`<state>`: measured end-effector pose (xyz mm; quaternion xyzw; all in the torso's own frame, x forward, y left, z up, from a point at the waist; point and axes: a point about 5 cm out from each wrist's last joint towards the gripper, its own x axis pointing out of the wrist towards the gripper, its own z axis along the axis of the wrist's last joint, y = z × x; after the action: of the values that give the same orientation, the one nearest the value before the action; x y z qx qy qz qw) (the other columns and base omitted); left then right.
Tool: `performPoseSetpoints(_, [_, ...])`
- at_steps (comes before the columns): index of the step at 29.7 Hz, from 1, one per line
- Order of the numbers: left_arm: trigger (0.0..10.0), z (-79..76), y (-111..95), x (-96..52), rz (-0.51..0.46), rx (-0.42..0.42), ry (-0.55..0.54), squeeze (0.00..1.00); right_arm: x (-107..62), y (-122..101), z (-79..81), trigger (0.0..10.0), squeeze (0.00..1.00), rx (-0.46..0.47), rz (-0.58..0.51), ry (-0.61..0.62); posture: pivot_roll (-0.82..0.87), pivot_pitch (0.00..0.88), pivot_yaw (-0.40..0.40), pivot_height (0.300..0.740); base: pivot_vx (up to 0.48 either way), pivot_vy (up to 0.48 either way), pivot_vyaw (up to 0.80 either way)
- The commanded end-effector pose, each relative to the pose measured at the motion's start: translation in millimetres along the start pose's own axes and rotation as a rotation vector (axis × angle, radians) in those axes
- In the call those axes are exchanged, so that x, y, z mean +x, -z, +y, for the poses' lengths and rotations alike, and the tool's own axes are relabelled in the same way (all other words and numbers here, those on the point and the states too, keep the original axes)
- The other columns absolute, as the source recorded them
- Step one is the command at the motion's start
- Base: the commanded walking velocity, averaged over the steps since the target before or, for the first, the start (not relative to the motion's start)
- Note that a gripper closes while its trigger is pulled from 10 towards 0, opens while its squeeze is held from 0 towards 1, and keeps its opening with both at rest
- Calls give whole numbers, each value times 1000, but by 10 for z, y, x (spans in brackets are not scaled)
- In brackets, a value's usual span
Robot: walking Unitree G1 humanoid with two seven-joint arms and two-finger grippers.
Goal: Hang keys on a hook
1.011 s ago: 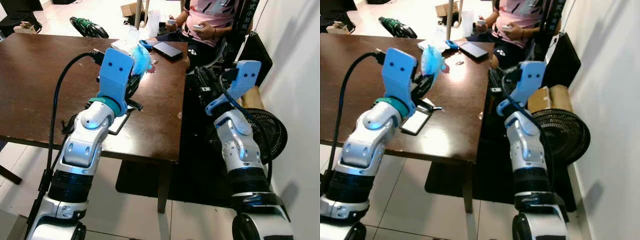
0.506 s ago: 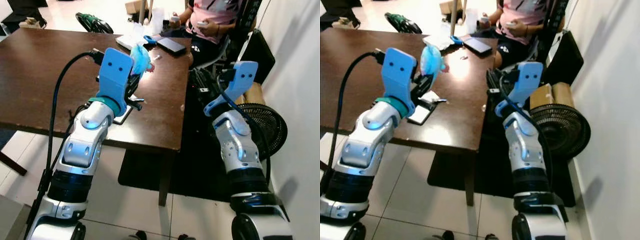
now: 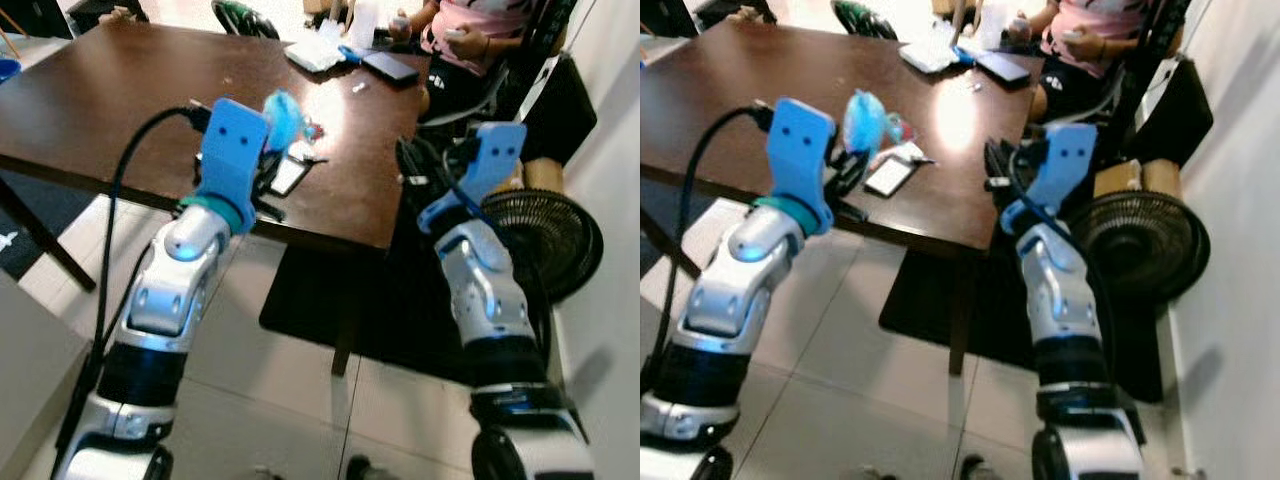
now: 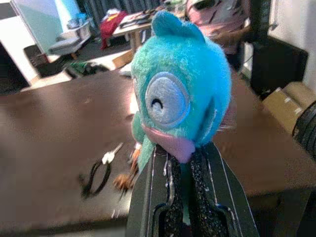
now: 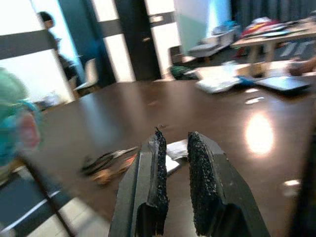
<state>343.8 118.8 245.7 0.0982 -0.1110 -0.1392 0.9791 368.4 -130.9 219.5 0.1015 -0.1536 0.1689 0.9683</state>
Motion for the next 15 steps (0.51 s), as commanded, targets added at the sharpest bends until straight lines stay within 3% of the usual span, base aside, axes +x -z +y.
performPoseSetpoints(1, [10000, -25, 24, -4, 8, 5, 8, 0, -22, 34, -43, 10000, 0, -16, 19, 10, 93, 0, 106, 740, -334, 0, 0])
performPoseSetpoints(5, [10000, -27, 24, -3, 6, 4, 10, 0, -19, 33, -35, 10000, 0, -48, 19, -1, 93, 0, 106, 740, -291, 0, 322])
performPoseSetpoints(15, [10000, -88, 36, -5, 17, -24, 41, 0, -16, 46, -7, 10000, 0, -108, 22, -16, 91, 0, 104, 740, 0, 0, 794])
